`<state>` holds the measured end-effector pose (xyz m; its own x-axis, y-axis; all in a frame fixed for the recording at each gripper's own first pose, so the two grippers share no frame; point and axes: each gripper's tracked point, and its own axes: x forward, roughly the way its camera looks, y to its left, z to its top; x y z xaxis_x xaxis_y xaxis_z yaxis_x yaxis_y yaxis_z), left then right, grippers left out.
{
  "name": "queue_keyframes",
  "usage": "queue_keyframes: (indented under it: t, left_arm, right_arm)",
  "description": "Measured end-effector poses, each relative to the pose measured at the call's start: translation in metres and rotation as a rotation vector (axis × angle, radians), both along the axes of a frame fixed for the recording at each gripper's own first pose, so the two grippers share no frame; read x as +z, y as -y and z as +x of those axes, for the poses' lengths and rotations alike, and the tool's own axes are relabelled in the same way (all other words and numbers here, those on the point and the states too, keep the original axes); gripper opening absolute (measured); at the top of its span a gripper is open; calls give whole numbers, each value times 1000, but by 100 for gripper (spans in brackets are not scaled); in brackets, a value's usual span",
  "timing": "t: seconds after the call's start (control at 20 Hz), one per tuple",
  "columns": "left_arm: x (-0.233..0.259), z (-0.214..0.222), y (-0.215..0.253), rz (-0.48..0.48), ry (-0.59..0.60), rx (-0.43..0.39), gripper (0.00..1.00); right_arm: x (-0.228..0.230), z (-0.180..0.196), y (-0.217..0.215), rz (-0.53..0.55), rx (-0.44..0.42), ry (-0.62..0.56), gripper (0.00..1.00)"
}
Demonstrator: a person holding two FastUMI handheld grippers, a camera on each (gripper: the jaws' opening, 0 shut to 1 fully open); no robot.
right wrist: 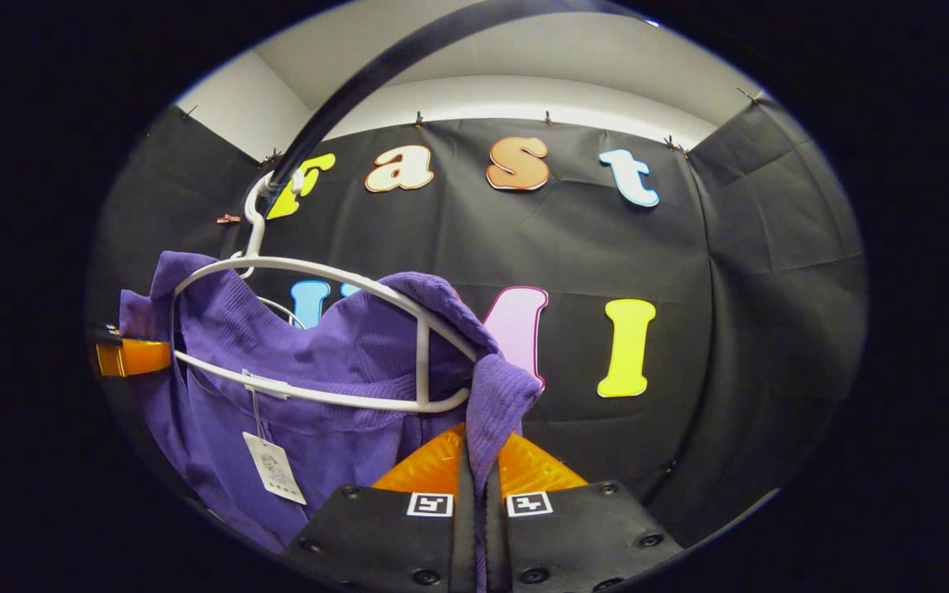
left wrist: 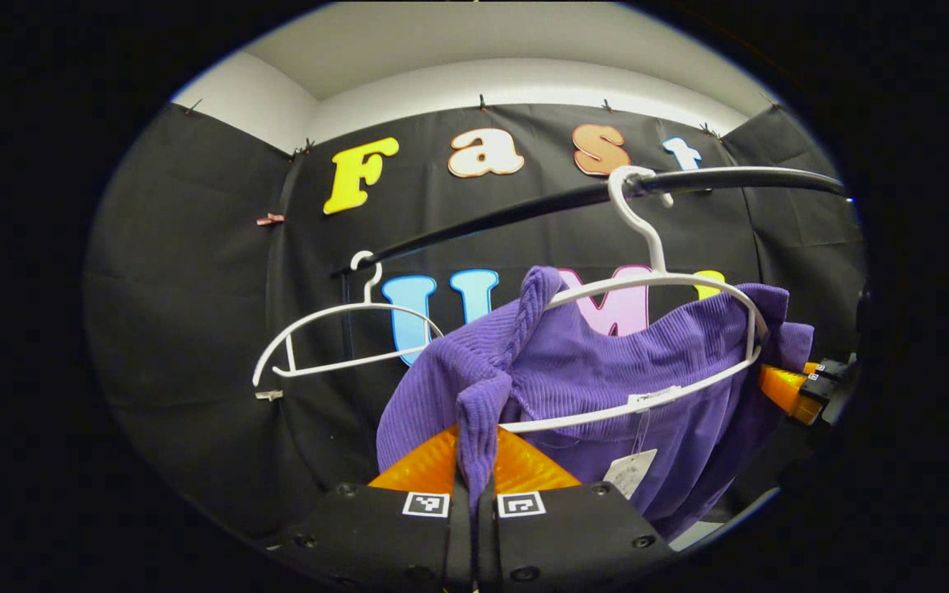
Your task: Grasp the clothes on the hanger with both hands and then place them into the laundry hamper below.
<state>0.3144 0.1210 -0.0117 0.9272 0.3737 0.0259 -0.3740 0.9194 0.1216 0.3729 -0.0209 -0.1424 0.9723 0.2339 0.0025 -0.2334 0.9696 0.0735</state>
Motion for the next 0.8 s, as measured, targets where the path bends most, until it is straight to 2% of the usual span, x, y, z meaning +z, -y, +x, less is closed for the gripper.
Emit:
queue_keyframes:
  t: [0.05, 0.15, 0.4, 0.55, 0.8]
  left_arm:
    - [4, 0, -1, -1, 8, -8, 5]
    - [6, 0, 0, 4, 19, -20, 5]
    - [31, -3, -7, 54, 38, -17, 5]
    - [42, 0, -15, 26, 46, -19, 5]
    - [56, 6, -28, 61, 36, -10, 5]
  right_arm:
    - [-1, 2, 3, -4, -5, -2, 4]
    - [5, -1, 11, 8, -36, 8, 4]
    - [46, 9, 48, -51, -179, 147, 4]
    - [49, 21, 54, -71, -211, 157, 4]
    - [53, 35, 69, -106, -274, 176, 4]
